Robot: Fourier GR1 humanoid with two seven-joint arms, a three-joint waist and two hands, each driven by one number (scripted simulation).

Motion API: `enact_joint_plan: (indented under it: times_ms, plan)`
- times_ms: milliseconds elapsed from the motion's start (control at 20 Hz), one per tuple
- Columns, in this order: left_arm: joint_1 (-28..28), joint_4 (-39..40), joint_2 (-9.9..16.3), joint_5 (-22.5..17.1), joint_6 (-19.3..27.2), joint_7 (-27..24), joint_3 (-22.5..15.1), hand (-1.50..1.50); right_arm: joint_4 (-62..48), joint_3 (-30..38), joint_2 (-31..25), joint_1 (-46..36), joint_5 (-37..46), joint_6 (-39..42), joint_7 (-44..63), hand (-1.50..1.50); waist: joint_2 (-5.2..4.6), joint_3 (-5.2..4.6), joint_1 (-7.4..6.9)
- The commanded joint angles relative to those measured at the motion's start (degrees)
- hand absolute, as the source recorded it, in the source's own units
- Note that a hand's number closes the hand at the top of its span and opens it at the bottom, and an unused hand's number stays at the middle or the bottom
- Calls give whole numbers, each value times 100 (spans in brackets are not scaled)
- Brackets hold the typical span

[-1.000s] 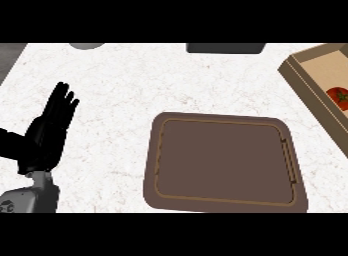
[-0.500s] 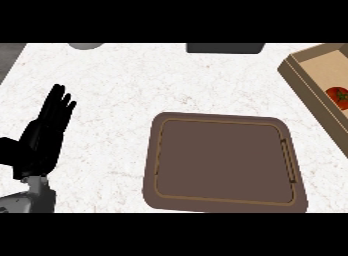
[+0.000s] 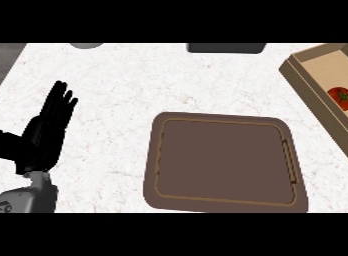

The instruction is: Pick the tomato from the tray and place it in the cardboard box

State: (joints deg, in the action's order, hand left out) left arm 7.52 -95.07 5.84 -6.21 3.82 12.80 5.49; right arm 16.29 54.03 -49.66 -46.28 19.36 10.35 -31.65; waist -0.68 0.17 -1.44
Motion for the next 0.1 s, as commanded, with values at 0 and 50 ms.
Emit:
enact_joint_plan:
  times_ms: [0, 50]
  plan:
    - [-192, 141, -35, 36, -75, -276, -15, 0, -164, 22, -288, 370, -177, 333, -190, -150, 10, -2, 21]
    - [211, 293, -103, 127, 60, -181, -91, 0, -228, 141, -313, 513, -247, 341, -461, -150, -17, 6, 25]
